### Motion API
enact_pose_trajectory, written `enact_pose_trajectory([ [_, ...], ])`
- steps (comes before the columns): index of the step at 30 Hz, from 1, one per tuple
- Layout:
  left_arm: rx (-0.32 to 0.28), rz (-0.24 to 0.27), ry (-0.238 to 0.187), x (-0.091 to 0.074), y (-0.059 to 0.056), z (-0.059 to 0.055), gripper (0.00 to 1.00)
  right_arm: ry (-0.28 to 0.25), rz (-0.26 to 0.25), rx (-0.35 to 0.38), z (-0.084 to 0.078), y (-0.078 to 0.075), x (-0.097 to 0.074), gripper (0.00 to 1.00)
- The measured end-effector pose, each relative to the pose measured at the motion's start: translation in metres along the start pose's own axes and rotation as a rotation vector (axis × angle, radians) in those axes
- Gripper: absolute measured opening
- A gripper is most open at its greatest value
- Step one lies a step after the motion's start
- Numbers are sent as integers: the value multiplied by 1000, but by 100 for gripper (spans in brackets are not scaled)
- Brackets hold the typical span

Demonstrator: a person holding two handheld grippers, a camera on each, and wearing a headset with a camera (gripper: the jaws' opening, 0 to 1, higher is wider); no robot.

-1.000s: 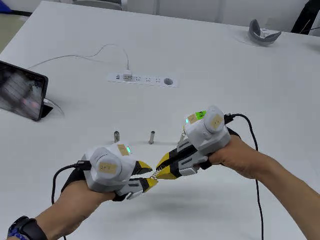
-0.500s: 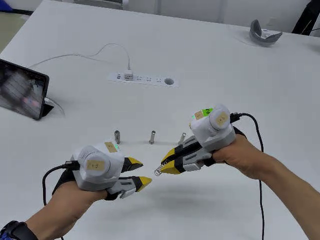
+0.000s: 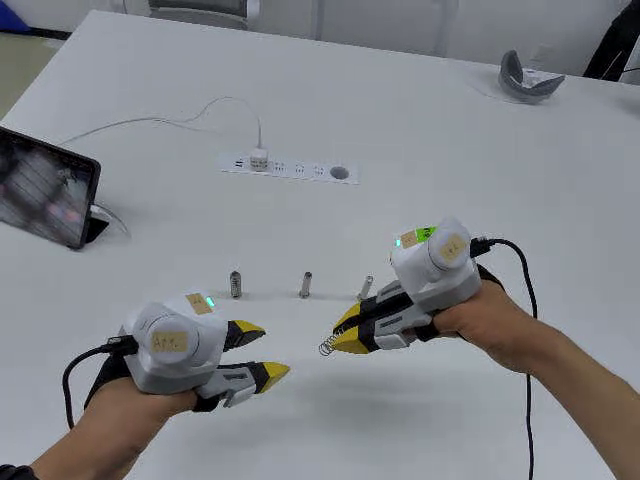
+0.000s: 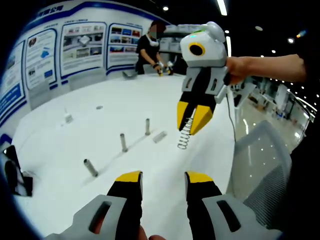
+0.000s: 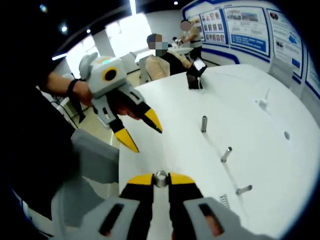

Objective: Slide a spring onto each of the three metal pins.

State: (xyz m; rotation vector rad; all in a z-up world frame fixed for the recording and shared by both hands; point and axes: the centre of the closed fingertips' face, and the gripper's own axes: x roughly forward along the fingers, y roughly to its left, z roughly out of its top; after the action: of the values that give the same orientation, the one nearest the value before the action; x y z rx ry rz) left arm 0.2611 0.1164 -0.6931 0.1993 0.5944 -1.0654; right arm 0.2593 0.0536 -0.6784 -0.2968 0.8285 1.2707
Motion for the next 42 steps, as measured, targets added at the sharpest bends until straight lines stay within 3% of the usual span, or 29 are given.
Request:
enact_pose_trajectory([
  [25, -89, 126, -11, -21, 42, -12, 47, 61, -69, 24, -13, -31, 3, 12],
  [33, -128, 163, -31, -31, 51, -10, 53, 85, -92, 18, -13, -48, 5, 12],
  [42, -147, 198, -24, -40, 58, -18, 58, 96, -105, 10, -10, -64, 10, 12],
])
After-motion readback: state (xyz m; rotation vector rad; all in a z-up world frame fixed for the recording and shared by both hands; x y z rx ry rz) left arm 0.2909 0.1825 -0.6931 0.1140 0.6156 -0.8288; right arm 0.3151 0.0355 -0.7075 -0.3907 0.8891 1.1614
